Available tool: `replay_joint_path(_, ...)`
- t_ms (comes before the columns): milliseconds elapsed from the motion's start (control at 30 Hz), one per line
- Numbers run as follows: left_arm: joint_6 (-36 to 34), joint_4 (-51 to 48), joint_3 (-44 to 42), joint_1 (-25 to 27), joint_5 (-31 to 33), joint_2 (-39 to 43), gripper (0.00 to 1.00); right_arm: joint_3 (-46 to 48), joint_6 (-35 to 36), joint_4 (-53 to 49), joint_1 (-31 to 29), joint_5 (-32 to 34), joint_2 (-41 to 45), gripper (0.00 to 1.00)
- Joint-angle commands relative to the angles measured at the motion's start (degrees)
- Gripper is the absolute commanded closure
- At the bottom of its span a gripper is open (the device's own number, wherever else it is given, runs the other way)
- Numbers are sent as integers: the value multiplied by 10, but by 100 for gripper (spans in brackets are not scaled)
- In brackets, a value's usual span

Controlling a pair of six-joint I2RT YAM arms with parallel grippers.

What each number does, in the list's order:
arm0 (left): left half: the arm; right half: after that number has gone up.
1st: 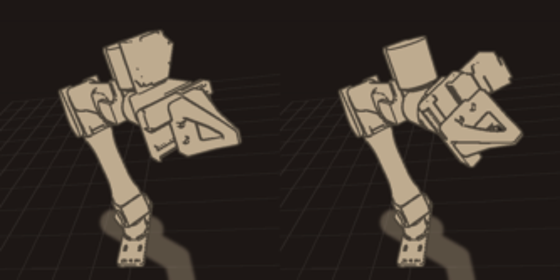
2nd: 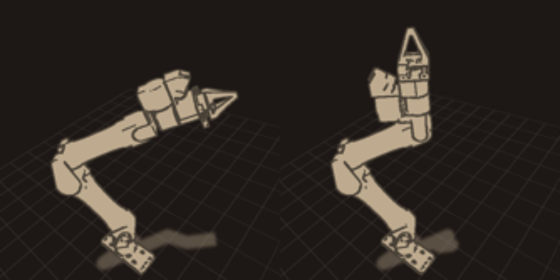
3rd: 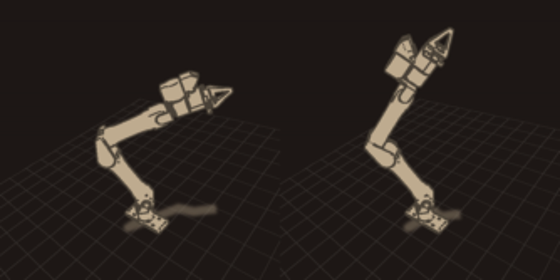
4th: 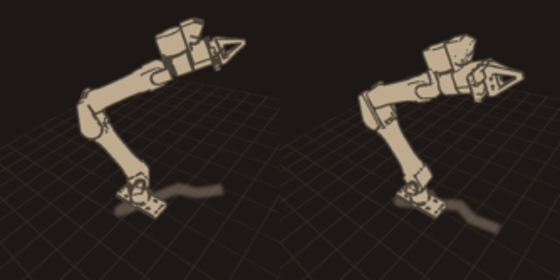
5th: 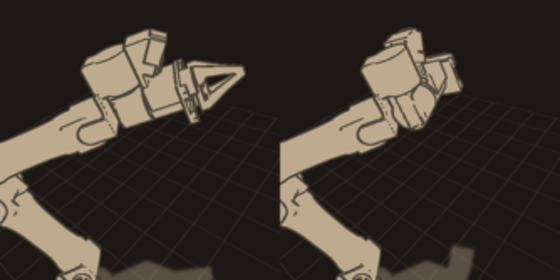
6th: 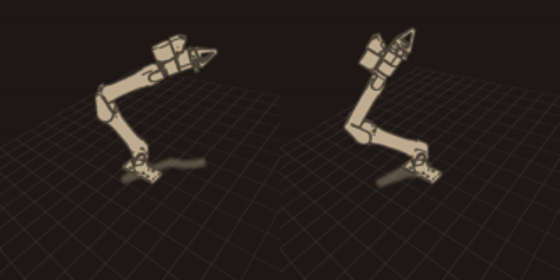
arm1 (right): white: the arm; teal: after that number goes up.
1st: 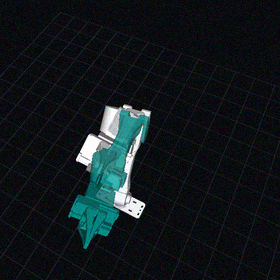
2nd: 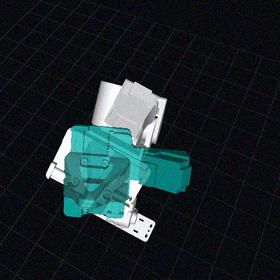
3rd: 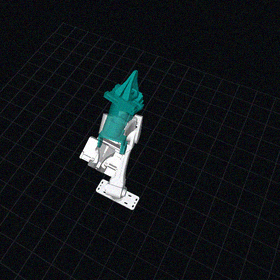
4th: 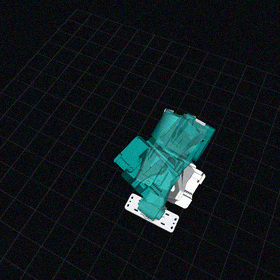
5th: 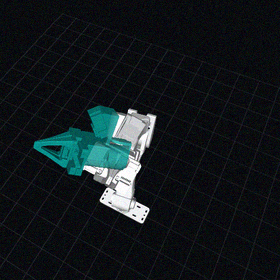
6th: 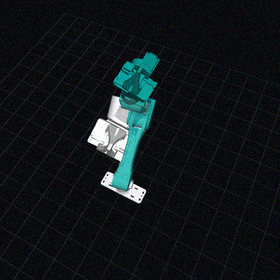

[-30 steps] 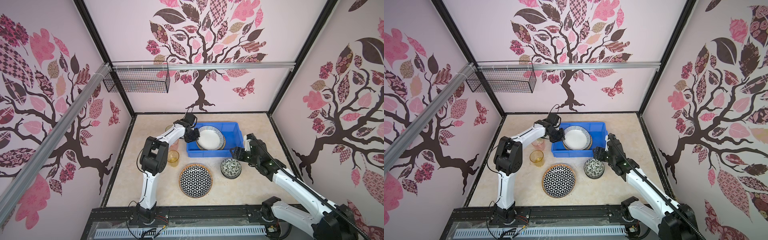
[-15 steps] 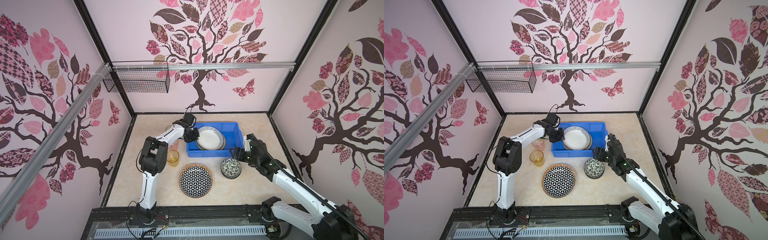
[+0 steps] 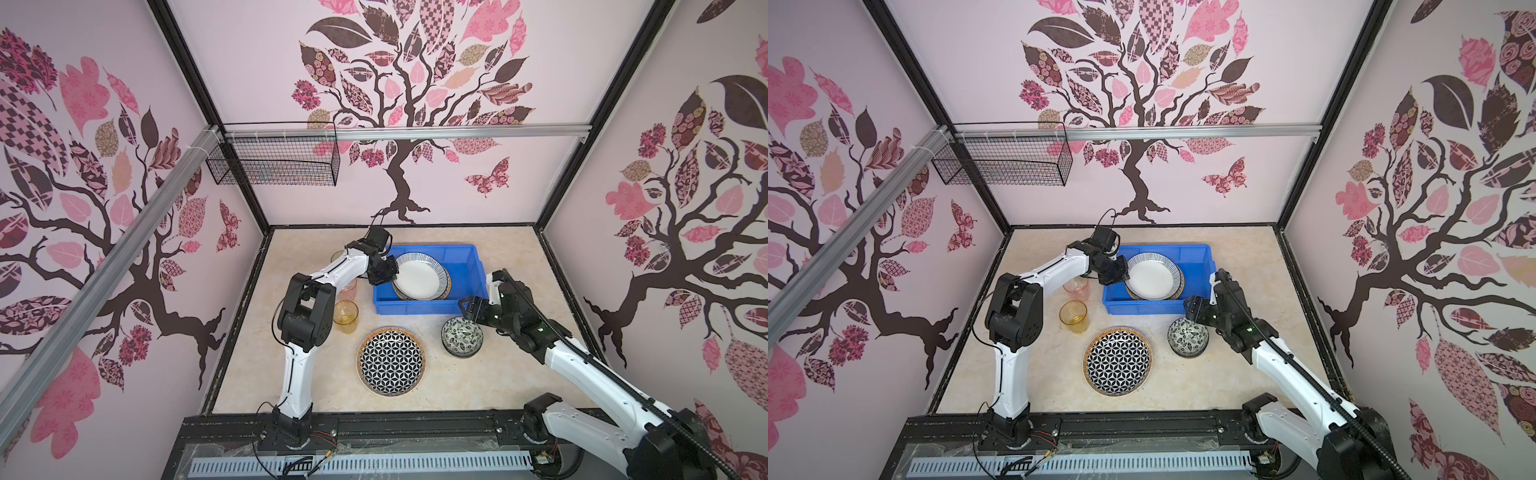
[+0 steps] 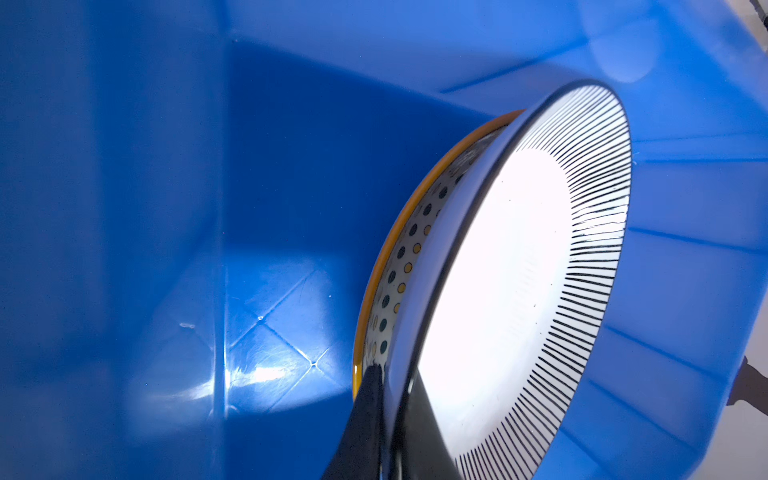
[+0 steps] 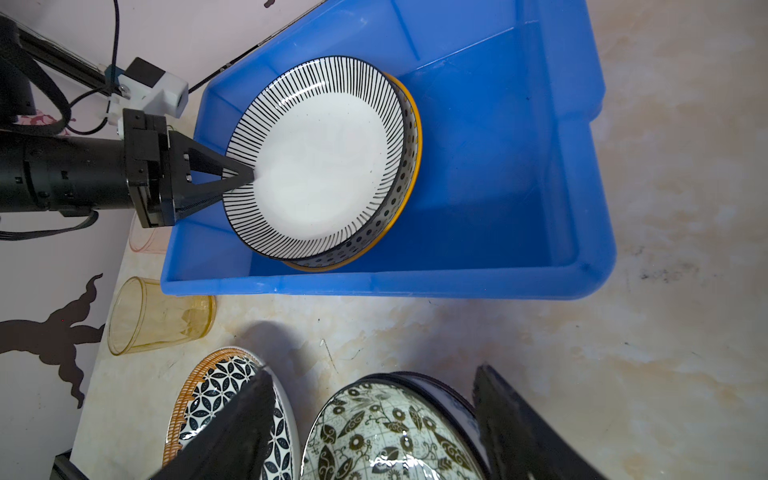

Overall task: Place the mixed dishes into the plastic bin
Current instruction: 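Lower the striped plate onto the dotted plate in the bin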

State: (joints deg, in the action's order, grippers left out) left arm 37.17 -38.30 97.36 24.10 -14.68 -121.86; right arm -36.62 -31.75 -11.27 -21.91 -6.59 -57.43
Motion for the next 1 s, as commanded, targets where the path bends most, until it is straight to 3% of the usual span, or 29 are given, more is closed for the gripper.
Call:
replay_joint_path(0,-13,-33,-33,6,65,-19,89,3,-6,6,4,-9,13,22)
replay_joint_path(200,-22,-62,-29,5,116,-14,88,3,-7,6,4,-13,14,22)
replay_joint_path(967,-10,-29,-8,18,70,-76,85,15,-12,17,4,-21,11,22)
